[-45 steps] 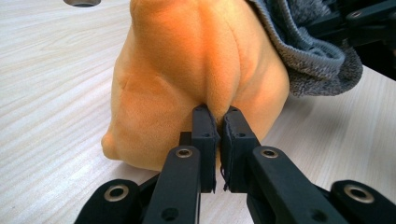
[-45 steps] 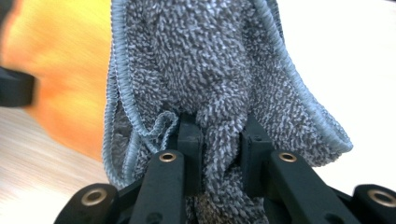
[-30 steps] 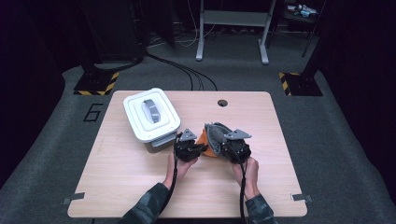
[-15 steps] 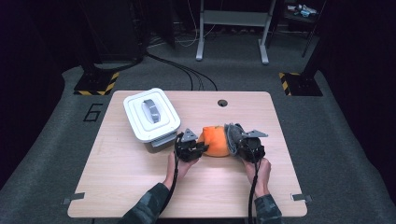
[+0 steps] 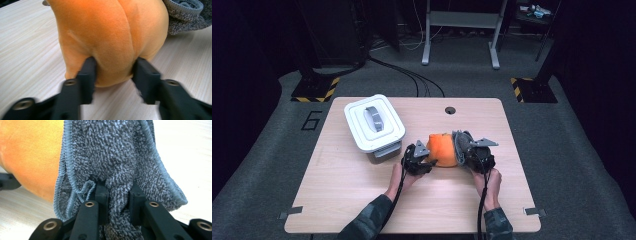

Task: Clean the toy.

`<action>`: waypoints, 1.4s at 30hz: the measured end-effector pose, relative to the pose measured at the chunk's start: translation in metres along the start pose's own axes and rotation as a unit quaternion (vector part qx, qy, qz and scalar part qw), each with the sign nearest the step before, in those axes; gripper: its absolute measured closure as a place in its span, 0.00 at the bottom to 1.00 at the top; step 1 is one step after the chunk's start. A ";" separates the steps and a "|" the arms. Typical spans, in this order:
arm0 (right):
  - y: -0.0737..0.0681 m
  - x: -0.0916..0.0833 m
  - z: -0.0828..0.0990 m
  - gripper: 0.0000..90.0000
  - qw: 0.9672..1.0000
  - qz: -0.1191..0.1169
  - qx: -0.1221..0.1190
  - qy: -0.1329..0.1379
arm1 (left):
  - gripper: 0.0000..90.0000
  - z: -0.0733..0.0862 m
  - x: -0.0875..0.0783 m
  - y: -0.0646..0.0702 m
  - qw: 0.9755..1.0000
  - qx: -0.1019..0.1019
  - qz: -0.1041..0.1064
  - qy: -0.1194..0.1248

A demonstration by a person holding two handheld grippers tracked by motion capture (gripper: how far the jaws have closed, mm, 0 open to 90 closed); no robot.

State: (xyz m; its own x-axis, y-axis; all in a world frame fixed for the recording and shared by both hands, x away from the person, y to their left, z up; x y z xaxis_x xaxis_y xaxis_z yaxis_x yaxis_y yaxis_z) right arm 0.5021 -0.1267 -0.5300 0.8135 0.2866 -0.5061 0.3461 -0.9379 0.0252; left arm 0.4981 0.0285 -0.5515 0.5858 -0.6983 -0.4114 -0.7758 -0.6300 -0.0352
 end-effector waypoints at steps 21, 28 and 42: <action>-0.063 -0.037 -0.035 0.83 0.997 -0.045 -0.051 0.047 | 0.89 -0.017 -0.018 0.013 0.990 -0.134 0.030 0.029; -0.060 -0.008 -0.024 0.83 0.998 -0.031 -0.054 0.022 | 0.89 -0.006 -0.014 0.004 0.989 -0.144 0.026 0.018; -0.002 0.007 0.001 0.83 1.000 0.021 -0.004 -0.014 | 0.89 -0.003 -0.010 -0.003 0.986 -0.159 0.035 0.020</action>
Point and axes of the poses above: each handheld gripper's, and its own axes: x roughly forward along the jaws, z roughly out of its underside, y roughly to its right, the point moved 10 cm from there along x, roughly forward along the jaws, and after that the axes turned 11 degrees about y, right-handed, at the moved point
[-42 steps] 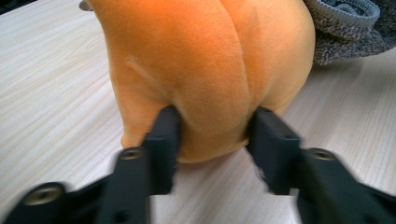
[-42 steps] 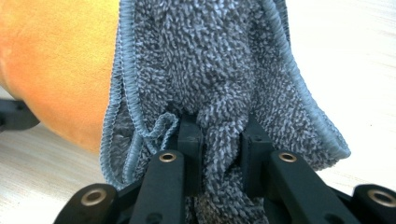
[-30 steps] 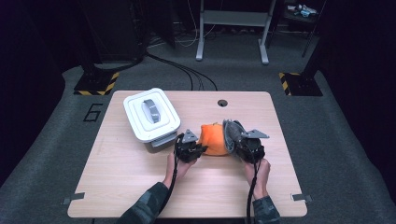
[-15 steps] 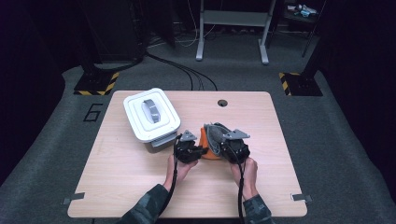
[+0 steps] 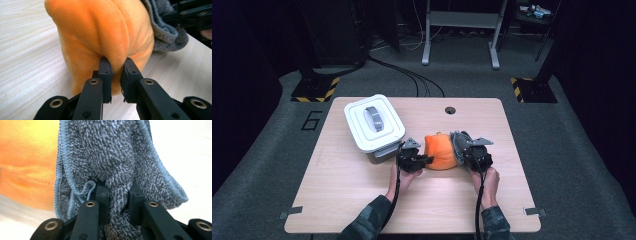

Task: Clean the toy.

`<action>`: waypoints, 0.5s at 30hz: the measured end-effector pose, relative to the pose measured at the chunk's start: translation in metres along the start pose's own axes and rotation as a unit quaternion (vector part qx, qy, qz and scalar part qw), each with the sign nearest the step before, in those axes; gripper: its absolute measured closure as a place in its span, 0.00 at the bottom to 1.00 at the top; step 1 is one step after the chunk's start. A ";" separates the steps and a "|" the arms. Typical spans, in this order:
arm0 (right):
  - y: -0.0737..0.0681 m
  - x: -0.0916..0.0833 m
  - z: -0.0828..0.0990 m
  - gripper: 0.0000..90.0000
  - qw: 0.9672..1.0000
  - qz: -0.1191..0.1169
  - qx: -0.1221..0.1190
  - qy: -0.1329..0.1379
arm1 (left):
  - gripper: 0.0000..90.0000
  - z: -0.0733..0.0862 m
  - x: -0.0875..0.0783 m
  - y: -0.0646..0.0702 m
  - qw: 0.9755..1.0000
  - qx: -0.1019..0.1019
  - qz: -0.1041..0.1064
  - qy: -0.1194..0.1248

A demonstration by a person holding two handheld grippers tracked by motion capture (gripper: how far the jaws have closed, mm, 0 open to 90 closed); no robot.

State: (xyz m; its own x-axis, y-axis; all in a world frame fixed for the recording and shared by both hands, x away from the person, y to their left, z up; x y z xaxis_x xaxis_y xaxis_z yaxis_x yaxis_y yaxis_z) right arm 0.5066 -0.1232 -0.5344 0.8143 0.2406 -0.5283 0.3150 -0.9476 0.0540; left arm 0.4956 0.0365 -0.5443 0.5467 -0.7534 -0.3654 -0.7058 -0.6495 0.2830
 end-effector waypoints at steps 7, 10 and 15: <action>-0.037 -0.026 -0.022 0.83 0.998 -0.048 -0.021 0.041 | 0.89 0.000 0.001 0.000 1.000 0.008 -0.004 -0.001; -0.058 -0.026 -0.028 0.83 0.996 -0.061 -0.043 0.042 | 0.89 0.000 0.001 0.000 1.000 0.018 -0.004 -0.003; -0.053 -0.010 -0.021 0.83 0.997 -0.050 -0.049 0.031 | 0.88 0.000 0.001 0.001 1.000 0.018 -0.005 -0.002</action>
Point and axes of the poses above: each handheld gripper's, and its own axes: x roughly forward along the jaws, z roughly out of its underside, y roughly to its right, the point moved 10 cm from there along x, roughly forward along the jaws, and after that the axes turned 11 degrees about y, right-handed, at the moved point
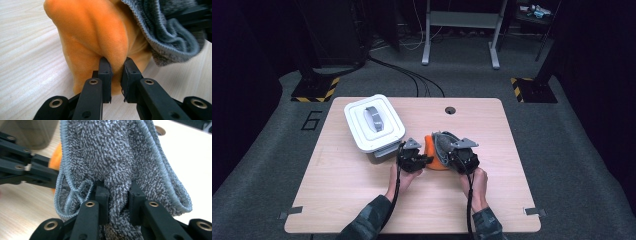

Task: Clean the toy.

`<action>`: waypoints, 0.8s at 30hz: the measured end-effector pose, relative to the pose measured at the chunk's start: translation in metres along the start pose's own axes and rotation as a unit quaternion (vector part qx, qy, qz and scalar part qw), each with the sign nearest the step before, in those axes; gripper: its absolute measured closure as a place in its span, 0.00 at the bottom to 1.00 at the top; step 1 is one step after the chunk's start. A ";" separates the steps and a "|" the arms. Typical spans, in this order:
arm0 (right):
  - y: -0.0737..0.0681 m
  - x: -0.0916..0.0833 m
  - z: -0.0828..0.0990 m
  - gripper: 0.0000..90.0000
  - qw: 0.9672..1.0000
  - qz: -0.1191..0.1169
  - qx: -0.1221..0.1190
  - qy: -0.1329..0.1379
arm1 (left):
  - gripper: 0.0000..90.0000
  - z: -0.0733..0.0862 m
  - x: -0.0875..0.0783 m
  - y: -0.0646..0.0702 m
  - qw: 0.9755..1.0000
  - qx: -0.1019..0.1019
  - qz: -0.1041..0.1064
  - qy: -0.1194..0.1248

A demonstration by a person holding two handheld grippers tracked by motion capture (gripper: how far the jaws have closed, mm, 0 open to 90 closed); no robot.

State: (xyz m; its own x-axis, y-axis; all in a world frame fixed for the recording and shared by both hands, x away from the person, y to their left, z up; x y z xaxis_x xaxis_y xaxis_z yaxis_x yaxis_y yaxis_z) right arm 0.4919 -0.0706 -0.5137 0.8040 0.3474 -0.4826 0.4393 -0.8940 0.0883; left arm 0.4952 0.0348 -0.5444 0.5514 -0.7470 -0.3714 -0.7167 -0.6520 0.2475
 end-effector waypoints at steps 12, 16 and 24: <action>0.042 0.005 0.029 0.83 0.998 0.038 0.039 -0.031 | 0.88 -0.002 0.003 0.001 1.000 0.017 -0.002 0.000; 0.041 0.005 0.028 0.83 0.998 0.034 0.034 -0.031 | 0.78 -0.004 0.000 0.002 1.000 0.024 0.002 0.004; 0.044 0.004 0.027 0.83 0.999 0.030 0.032 -0.024 | 0.45 0.004 -0.001 0.002 0.994 0.103 -0.038 -0.014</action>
Point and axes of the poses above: each handheld gripper's, and its own axes: x roughly forward along the jaws, z roughly out of its underside, y roughly to its right, the point moved 10 cm from there along x, roughly forward along the jaws, and after that the axes turned 11 degrees about y, right-handed, at the moved point
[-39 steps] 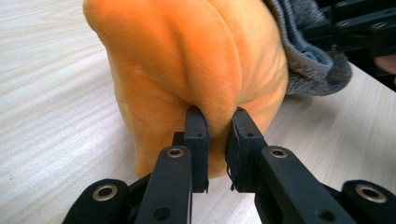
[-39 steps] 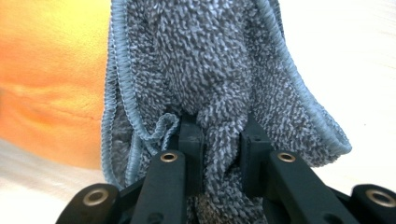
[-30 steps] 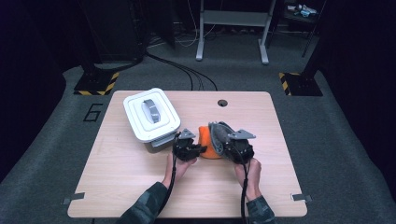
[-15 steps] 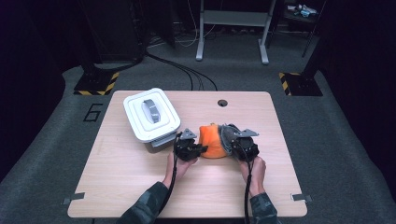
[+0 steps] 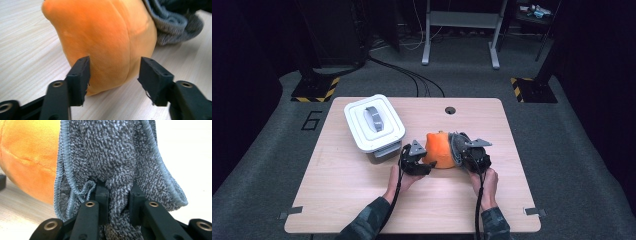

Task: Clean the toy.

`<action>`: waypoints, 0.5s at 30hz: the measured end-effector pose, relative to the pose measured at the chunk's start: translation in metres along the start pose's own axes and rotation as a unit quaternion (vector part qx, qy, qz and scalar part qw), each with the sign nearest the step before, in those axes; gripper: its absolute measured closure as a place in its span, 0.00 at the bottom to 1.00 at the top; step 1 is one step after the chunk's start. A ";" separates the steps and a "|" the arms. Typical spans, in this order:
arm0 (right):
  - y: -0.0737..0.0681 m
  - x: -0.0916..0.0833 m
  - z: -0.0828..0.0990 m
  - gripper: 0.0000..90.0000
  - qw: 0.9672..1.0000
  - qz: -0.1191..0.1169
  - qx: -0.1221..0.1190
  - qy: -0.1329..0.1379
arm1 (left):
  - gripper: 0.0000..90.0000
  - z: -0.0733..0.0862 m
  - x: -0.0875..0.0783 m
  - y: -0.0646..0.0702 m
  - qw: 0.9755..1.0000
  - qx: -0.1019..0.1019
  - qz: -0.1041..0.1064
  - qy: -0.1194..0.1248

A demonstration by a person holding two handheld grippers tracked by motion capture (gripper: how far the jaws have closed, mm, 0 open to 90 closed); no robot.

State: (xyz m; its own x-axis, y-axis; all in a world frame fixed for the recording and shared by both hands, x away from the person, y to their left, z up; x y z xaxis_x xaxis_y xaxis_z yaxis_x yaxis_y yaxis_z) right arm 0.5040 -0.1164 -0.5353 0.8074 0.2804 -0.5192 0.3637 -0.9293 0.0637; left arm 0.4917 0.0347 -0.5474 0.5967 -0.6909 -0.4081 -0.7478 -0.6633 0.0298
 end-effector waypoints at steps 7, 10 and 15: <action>-0.001 0.000 -0.001 0.83 1.000 0.000 0.007 0.002 | 0.68 0.002 0.006 -0.003 1.000 0.020 -0.012 0.004; -0.001 -0.002 -0.002 0.83 1.000 0.001 0.012 0.005 | 0.82 0.001 0.005 -0.003 1.000 0.011 -0.009 0.010; -0.001 -0.009 -0.006 0.83 1.000 0.000 0.004 0.018 | 0.91 -0.003 0.003 -0.001 0.999 -0.025 0.002 0.028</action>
State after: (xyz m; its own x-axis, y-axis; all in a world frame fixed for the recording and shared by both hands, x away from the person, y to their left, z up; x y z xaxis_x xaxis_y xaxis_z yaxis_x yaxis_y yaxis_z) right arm 0.4989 -0.1161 -0.5256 0.8240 0.2879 -0.4879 0.3597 -0.9313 0.0580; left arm 0.4951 0.0328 -0.5456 0.6095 -0.7080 -0.3568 -0.7357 -0.6728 0.0781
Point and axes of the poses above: each handheld gripper's, and its own axes: x roughly forward along the jaws, z roughly out of its underside, y roughly to its right, the point moved 10 cm from there along x, roughly forward along the jaws, and after that the axes turned 11 degrees about y, right-handed, at the moved point
